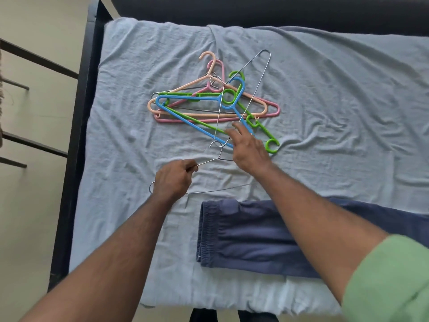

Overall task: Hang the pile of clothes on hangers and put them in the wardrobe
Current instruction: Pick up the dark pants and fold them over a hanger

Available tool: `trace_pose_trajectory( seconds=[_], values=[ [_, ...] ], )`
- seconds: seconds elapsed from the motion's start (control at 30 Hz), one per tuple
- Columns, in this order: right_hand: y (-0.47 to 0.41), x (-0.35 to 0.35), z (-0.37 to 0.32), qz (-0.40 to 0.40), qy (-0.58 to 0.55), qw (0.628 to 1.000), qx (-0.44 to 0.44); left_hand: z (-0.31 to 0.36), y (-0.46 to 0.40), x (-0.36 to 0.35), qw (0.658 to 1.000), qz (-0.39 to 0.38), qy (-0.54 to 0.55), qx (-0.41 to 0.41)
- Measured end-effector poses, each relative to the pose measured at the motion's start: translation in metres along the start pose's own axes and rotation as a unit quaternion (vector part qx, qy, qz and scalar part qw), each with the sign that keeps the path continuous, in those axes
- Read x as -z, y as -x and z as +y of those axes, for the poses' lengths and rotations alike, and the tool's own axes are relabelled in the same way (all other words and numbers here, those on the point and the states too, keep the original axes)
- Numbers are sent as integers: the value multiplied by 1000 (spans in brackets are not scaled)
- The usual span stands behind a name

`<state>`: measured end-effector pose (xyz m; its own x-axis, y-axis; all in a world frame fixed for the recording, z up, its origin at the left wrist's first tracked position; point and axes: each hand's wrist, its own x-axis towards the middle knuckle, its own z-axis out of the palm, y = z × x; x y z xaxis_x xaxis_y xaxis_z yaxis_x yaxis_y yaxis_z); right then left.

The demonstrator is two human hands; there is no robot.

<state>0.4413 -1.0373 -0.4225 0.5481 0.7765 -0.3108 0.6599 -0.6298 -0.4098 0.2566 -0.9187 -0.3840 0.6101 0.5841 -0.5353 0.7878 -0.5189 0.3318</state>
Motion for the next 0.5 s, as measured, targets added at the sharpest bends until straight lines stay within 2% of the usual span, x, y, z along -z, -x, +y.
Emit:
trace_pose_trajectory(
  seconds=[0.07,0.17,0.23,0.4,0.5],
  values=[
    [-17,2,0,-72,68,995,7,-6,4,0,1000,6,6,-1],
    [-30,5,-5,-108,147,981,68,-15,8,0,1000,3,7,-5],
    [-29,6,-8,-87,151,980,96,-17,8,0,1000,-3,9,3],
    [-13,2,-29,-26,18,993,117,-11,7,2,1000,0,17,10],
    [-7,1,-39,4,5,992,125,-5,6,3,999,0,26,27]
  ],
)
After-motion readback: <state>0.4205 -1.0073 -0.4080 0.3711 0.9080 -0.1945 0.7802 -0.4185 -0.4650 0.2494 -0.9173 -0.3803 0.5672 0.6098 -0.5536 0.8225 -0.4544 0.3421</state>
